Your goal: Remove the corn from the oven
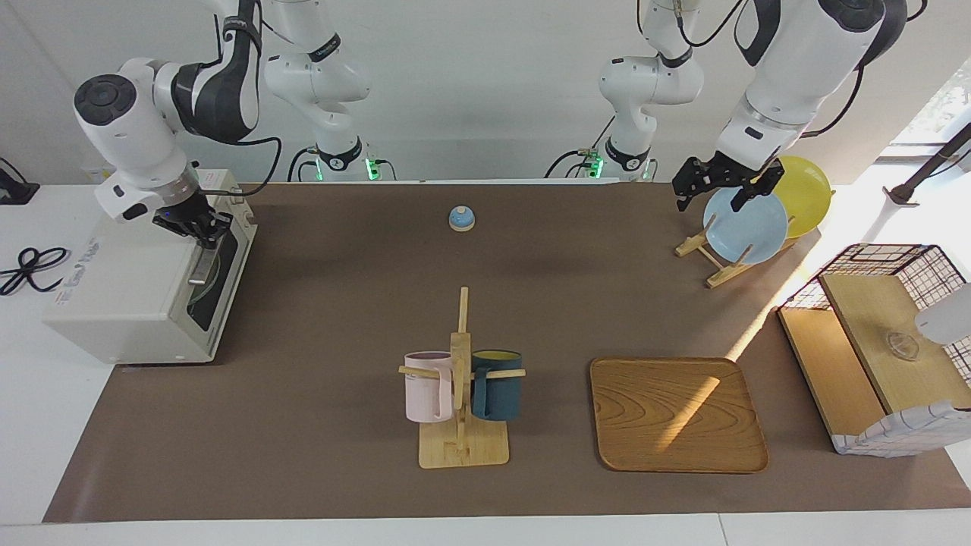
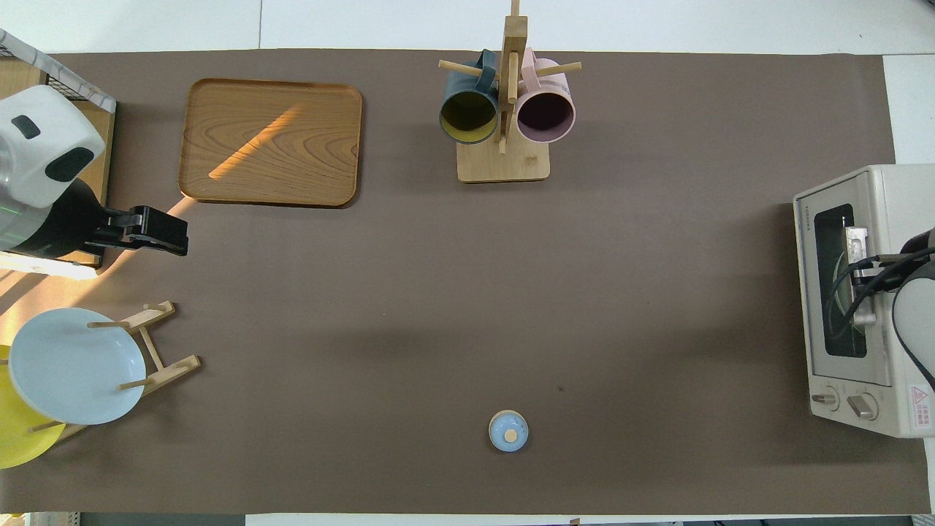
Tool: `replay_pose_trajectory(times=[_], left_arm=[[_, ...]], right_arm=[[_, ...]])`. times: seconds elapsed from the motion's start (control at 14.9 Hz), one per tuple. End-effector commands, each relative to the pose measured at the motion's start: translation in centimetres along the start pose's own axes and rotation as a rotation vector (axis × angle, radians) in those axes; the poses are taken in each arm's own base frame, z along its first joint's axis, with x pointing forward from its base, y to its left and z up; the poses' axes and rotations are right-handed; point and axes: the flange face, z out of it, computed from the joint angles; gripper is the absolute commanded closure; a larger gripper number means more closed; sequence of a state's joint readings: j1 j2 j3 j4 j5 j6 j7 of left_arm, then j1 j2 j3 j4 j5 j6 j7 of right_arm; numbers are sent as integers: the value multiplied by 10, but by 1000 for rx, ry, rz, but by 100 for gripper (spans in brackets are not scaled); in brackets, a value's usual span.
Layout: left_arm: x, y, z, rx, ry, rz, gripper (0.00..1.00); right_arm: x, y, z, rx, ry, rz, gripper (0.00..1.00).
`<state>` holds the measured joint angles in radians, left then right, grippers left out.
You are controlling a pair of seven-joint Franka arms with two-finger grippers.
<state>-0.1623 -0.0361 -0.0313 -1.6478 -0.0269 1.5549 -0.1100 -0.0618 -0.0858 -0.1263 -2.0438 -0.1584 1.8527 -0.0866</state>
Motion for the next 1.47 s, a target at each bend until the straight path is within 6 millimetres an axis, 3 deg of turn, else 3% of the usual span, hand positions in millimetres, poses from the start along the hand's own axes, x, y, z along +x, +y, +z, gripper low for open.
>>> replay_pose_trajectory(times=[0.0, 0.54, 0.8, 1.41], left_arm=[[-7, -4, -2, -11, -1, -1, 0], [-7, -4, -1, -11, -2, -1, 0], [-7, -4, -2, -11, 1, -1, 0], [-7, -4, -2, -11, 1, -2, 0]], right_arm=[[-1, -11, 30, 8, 5, 30, 100], [9, -30, 44, 60, 9, 82, 100], [14, -57, 65, 73, 20, 65, 100], [16, -74, 110, 82, 44, 78, 100]])
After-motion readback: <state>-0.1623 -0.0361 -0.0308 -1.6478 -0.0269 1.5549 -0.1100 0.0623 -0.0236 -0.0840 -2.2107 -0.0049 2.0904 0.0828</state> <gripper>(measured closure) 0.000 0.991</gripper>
